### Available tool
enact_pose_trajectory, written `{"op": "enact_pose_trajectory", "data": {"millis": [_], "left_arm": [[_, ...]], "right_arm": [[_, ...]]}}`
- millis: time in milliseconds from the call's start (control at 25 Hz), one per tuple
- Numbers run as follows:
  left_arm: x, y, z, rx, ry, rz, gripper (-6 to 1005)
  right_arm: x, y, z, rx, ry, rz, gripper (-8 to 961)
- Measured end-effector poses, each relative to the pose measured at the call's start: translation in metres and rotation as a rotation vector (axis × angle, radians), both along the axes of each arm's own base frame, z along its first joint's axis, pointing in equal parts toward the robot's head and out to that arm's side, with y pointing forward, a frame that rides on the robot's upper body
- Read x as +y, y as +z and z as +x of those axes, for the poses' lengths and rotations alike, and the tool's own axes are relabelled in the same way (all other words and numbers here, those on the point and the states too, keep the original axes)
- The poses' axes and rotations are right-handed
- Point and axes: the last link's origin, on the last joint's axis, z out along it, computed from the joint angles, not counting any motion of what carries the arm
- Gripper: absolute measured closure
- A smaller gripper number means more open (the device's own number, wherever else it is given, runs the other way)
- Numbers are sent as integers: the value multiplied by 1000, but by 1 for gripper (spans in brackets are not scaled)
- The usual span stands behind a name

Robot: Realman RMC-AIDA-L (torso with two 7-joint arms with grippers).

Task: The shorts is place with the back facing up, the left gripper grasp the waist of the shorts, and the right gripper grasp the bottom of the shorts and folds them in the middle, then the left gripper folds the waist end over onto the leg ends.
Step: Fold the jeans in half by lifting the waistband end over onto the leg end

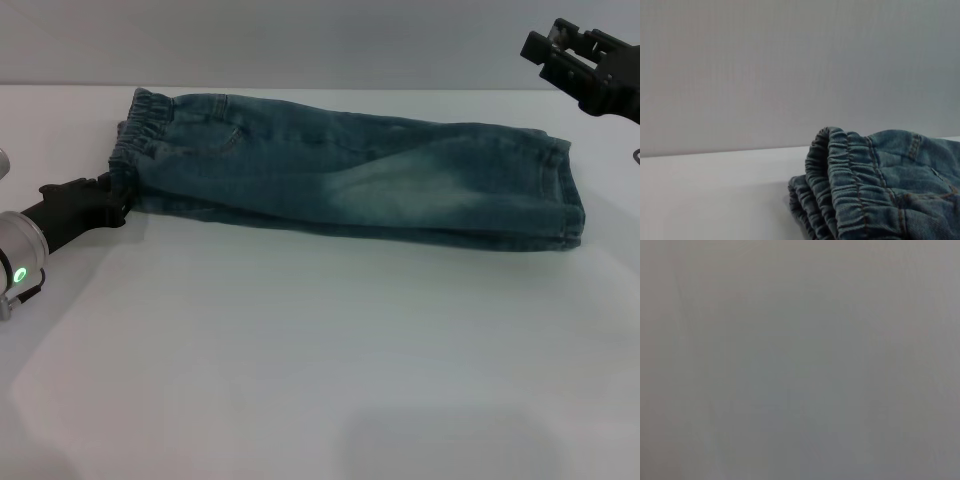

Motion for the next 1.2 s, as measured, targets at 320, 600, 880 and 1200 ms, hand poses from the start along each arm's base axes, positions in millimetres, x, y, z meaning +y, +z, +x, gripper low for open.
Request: {"op": "enact_pose_trajectory", "data": {"millis": [320, 600, 880, 1200], "left_arm": [[0, 0, 0, 0, 0, 0, 746], [0, 0, 0, 0, 0, 0, 785], [0, 0, 0, 0, 1, 0, 834], [0, 0, 0, -1, 1, 1, 897]], "right_arm": [[0, 0, 0, 0, 0, 1, 465], [0, 0, 0, -1, -1, 1, 466], [0, 0, 1, -2, -7, 3, 466], [1, 0, 2, -7, -7, 6, 465]]}}
